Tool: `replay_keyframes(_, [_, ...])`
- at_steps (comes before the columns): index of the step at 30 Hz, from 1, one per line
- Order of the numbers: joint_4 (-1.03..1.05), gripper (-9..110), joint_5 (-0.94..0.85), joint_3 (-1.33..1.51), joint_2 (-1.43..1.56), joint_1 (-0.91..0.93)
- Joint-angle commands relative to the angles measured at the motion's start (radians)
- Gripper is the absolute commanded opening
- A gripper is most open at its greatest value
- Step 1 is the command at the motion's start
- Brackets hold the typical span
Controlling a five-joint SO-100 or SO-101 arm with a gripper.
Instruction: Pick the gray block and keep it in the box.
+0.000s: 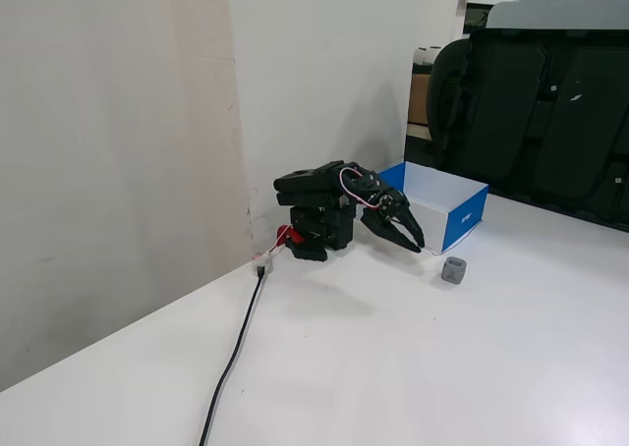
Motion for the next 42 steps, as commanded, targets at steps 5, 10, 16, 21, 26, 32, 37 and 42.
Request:
replay_keyframes(5, [0.002,0,-0.003,-0.009,0.15,-0.003])
replay_keyframes(10, [0.002,0,-0.003,-0.009,0.15,0.0])
replay_keyframes(16, [0.003,0,-0.003,-0.009,0.15,-0.002])
replay_keyframes(21, [0.008,0,0.002,-0.011,0.15,0.006])
replay_keyframes(26, [0.044,0,0.008,-0.149,0.146,-0.051])
replay_keyframes(32, [0.018,0,0.037,-0.354,-0.132,-0.117])
replay_keyframes(37, [0.031,2,0.077,-0.515,-0.383,-0.155])
replay_keyframes(42, [0.08,15,0.126,-0.588,-0.563,-0.238])
